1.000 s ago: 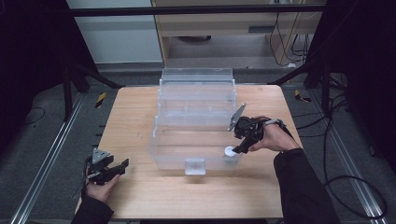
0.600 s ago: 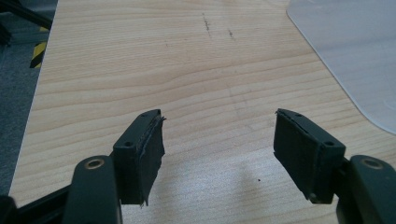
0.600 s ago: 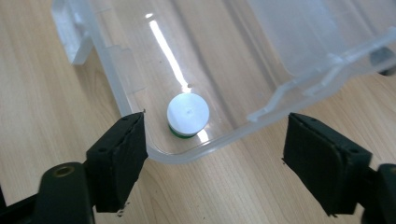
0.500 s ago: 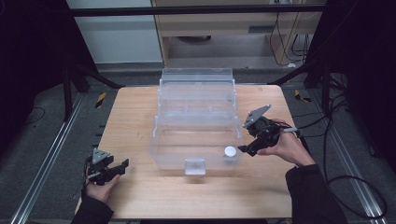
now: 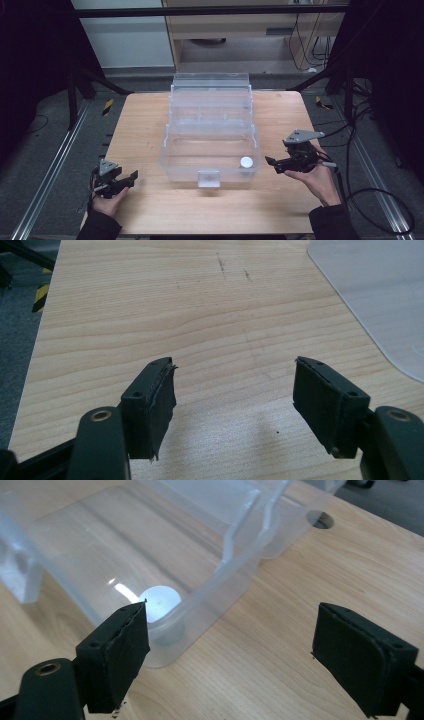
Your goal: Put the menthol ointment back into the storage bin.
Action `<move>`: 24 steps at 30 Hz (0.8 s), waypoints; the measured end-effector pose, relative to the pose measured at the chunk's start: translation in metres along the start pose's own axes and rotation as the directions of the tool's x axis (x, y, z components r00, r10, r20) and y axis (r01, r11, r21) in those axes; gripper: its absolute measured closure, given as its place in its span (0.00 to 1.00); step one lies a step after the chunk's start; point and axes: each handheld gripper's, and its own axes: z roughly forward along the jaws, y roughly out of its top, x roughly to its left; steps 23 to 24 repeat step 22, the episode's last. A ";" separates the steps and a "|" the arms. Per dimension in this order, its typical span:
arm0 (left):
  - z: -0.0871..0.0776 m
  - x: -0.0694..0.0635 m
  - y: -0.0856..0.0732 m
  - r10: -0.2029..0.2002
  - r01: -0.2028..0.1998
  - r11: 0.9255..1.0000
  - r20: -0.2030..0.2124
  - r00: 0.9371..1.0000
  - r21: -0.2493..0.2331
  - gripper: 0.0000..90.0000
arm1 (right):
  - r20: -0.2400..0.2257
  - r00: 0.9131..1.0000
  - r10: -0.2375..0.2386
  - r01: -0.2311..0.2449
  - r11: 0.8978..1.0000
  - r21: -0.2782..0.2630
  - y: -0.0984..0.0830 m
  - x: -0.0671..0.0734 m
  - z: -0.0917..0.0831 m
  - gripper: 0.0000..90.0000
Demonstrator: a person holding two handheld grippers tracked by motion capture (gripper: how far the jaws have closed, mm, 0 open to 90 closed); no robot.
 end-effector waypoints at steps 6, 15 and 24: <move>0.000 0.000 0.000 0.001 -0.001 1.000 -0.002 1.000 0.000 0.36 | 0.042 0.997 0.071 -0.067 0.994 -0.089 -0.029 -0.007 0.002 0.23; -0.001 0.002 -0.001 -0.005 0.005 1.000 -0.016 1.000 0.006 0.43 | 0.039 0.989 0.146 -0.142 0.986 -0.082 -0.071 -0.015 0.014 0.38; -0.001 0.003 -0.001 -0.011 0.011 1.000 -0.013 1.000 0.016 0.54 | 0.110 0.971 0.213 -0.205 0.975 -0.081 -0.096 -0.025 0.017 0.40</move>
